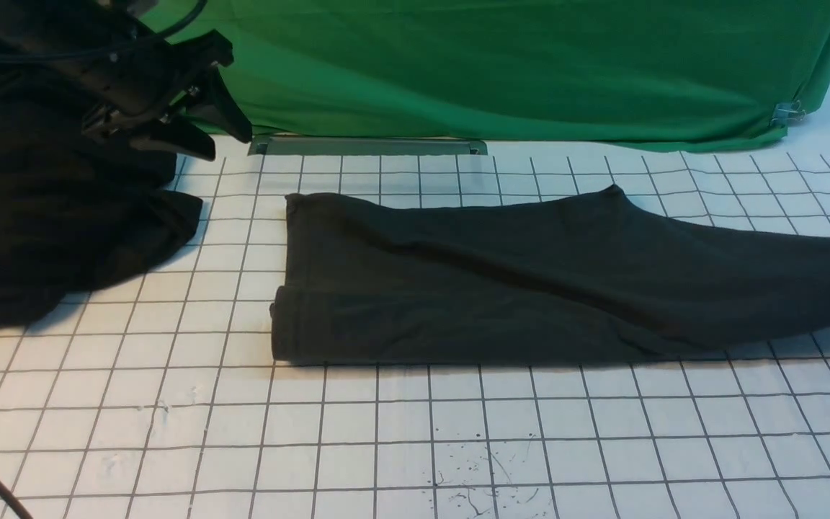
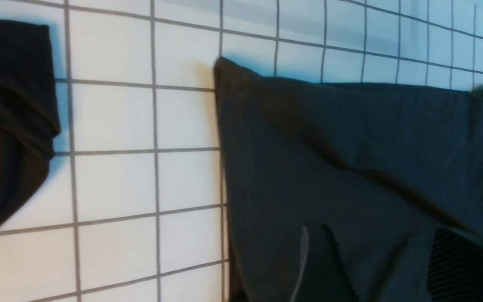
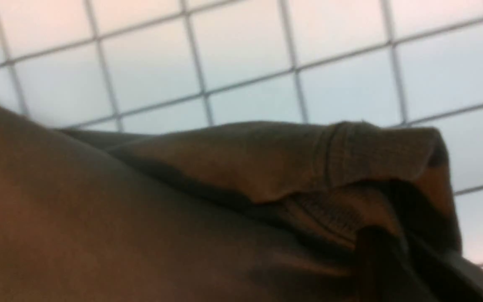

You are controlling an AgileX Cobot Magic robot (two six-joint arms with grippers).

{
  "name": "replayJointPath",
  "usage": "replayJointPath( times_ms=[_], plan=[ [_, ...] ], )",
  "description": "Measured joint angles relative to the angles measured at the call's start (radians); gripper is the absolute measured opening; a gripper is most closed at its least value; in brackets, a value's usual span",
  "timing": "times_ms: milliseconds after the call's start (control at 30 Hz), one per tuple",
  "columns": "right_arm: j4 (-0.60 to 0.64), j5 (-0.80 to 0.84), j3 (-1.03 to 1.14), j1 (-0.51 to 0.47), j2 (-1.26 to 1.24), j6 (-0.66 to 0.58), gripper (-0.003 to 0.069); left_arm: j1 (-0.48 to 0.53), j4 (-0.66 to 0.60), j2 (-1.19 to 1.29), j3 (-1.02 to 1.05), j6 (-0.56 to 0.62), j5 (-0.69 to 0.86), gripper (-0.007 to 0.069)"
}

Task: Fold a long-sleeved shirt over a white checkered tablecloth.
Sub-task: 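Pull the folded dark garment lengthwise by its ends to straighten it flat on the table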

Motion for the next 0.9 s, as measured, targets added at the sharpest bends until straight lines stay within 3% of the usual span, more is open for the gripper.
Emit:
replayJointPath(
  times_ms=[67, 167, 200, 300, 500, 733, 900],
  plan=[
    [-0.006, -0.042, 0.0, -0.001, 0.011, 0.0, 0.0065, 0.0, 0.009, 0.0, 0.0, 0.0, -0.002, 0.0341],
    [-0.011, -0.142, 0.0, -0.001, 0.055, 0.006, 0.0171, 0.0, 0.011, 0.0, 0.0, 0.0, -0.002, 0.0341],
    [-0.011, -0.142, 0.0, -0.001, 0.055, 0.006, 0.0171, 0.0, 0.011, 0.0, 0.0, 0.0, -0.002, 0.0341],
    [-0.019, -0.201, 0.0, -0.001, 0.097, 0.058, 0.03, 0.0, 0.013, 0.0, 0.0, 0.0, -0.003, 0.0341],
    [-0.025, -0.186, -0.02, -0.007, 0.104, 0.08, 0.0456, 0.0, 0.013, 0.0, 0.0, 0.0, -0.003, 0.0341],
    [-0.023, 0.087, -0.115, -0.011, 0.102, 0.049, 0.0529, 0.0, 0.013, 0.0, 0.0, 0.0, -0.003, 0.0341],
    [-0.02, 0.099, -0.107, -0.008, 0.114, 0.046, 0.0537, 0.0, 0.013, 0.005, 0.0, 0.001, -0.004, 0.0341]
  ],
)
